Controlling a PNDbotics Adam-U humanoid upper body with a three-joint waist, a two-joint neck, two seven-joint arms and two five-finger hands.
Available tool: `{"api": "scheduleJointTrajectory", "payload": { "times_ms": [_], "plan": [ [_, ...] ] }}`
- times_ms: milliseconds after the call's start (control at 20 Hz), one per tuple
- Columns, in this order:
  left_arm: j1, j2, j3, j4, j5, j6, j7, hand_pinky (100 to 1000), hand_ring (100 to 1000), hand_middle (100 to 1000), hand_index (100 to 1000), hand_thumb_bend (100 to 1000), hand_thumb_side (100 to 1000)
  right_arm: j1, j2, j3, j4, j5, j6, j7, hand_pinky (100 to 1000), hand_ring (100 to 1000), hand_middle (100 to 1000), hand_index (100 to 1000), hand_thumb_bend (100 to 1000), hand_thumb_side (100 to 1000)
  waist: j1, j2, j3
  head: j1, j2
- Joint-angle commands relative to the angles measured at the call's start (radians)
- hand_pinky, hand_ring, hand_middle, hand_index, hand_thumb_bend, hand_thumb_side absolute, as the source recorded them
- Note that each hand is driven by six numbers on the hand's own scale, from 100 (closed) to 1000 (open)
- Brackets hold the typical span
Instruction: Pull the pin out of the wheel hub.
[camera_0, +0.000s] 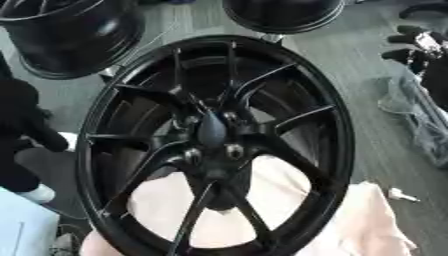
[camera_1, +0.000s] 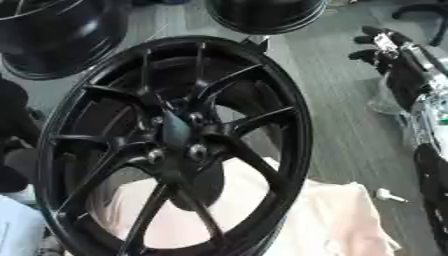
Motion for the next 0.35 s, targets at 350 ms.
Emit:
{"api": "scheduleJointTrajectory", "payload": {
  "times_ms": [350],
  "plan": [
    [0.042, -0.009, 0.074, -0.214, 0.218, 0.021, 0.196, 868, 845, 845, 934, 100, 657, -0.012, -0.022, -0.006, -0.010, -0.004, -0.002, -0.002, 962, 719, 769, 848, 100, 611, -0.008, -0.014, 0.008, 0.000, -0.005]
  ]
}}
